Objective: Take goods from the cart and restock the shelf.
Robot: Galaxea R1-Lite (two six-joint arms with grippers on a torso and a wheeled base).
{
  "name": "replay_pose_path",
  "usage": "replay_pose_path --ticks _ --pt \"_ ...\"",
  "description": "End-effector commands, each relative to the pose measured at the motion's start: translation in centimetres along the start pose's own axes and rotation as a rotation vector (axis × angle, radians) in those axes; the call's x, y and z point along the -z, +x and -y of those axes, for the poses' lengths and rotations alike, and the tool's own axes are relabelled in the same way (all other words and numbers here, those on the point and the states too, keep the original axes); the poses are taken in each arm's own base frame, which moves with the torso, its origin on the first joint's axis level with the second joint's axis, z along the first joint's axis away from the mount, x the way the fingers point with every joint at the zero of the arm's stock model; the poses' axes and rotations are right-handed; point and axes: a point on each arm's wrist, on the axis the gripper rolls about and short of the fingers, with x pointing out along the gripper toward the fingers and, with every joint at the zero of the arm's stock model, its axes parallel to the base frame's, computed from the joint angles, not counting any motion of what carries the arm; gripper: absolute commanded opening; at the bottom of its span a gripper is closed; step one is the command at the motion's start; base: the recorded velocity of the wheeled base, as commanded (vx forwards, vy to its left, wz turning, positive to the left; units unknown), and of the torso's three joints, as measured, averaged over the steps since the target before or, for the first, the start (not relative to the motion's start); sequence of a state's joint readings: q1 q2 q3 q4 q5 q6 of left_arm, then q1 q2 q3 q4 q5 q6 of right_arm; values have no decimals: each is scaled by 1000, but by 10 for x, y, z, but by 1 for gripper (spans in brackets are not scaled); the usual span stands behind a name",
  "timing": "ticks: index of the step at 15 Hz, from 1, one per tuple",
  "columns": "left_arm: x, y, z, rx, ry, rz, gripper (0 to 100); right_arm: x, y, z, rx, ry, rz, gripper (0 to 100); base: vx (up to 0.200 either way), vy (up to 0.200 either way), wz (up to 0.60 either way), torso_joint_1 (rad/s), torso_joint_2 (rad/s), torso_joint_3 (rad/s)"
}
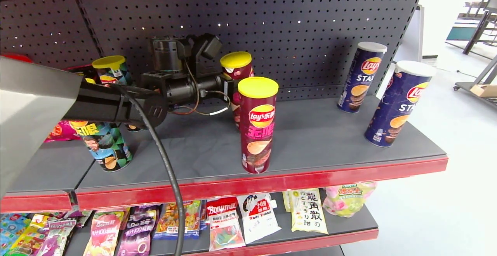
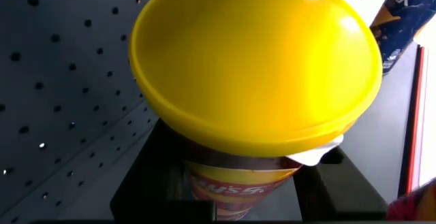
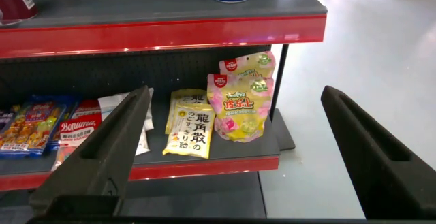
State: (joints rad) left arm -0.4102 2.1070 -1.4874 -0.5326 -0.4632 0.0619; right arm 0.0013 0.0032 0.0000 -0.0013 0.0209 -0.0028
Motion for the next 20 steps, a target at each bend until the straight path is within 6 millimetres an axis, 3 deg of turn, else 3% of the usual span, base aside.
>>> replay_pose_path --ticks 1,13,14,20 --pt "0 2 0 1 10 2 0 0 0 0 -1 0 0 100 0 0 0 0 0 0" --pt "12 8 -4 -2 20 -25 0 0 0 0 -1 0 0 100 0 0 0 0 0 0" --pt "12 8 -4 -2 20 -27 100 0 0 0 -1 0 0 100 0 0 0 0 0 0" --pt "13 7 -4 -4 11 -32 100 0 0 0 -1 0 0 100 0 0 0 0 0 0"
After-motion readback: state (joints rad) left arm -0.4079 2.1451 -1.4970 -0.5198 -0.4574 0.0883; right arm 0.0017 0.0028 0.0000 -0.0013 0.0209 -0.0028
